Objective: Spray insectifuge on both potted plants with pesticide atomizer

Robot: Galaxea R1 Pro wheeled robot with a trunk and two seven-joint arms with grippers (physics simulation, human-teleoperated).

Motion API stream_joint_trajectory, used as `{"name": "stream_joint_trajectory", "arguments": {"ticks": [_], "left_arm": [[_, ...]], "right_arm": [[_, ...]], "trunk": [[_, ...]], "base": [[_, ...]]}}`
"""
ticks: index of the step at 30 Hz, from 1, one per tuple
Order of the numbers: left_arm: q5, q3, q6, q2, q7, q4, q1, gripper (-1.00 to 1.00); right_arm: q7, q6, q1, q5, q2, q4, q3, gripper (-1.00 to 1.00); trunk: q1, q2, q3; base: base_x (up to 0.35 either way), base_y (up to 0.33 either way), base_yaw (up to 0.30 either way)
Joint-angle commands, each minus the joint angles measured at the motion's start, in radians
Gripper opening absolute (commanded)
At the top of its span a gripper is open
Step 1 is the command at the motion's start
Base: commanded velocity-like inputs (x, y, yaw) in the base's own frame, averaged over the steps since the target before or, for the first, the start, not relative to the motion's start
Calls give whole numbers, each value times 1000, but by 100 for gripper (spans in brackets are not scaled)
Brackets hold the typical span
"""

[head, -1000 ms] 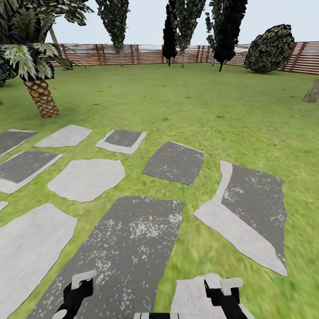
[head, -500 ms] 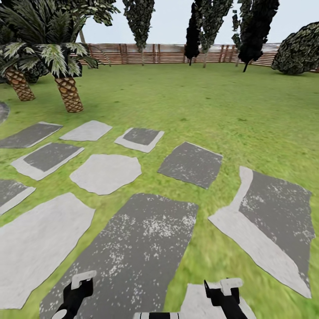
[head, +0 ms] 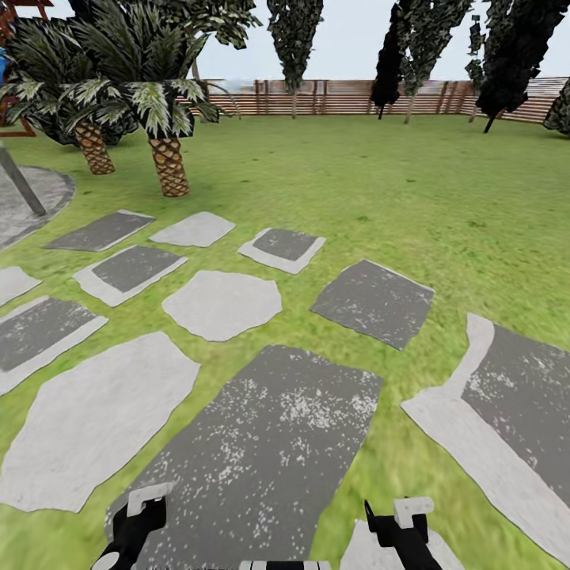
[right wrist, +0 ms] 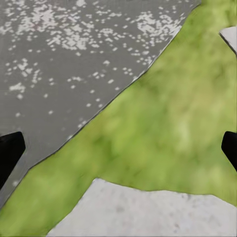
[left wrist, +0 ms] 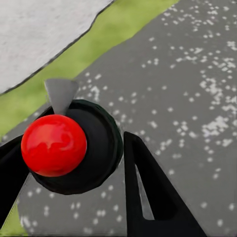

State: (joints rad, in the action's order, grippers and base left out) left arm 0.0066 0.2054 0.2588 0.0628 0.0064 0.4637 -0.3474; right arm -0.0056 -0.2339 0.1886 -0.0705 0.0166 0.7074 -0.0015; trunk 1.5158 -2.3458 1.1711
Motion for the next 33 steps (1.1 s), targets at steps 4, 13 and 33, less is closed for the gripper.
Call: {"name": "stream_joint_trajectory", "arguments": {"ticks": [4,13,33], "left_arm": [[2,1,3,0,1,0,-1,-100],[2,0,3,-1,2,0,-1,-100],[4,2,2,0,2,-1,-1,-100]], "right_arm": [[-1,-2,0,-7,0,1,0,100],[-1,-2,0,-8,0,0,0,100],[-1,-2,0,-8,0,0,0,100]], "trunk": [[0,0,-1],[0,0,-9],[0,0,-32]], "base": [[0,0,278],[0,0,244],[0,0,188]]}}
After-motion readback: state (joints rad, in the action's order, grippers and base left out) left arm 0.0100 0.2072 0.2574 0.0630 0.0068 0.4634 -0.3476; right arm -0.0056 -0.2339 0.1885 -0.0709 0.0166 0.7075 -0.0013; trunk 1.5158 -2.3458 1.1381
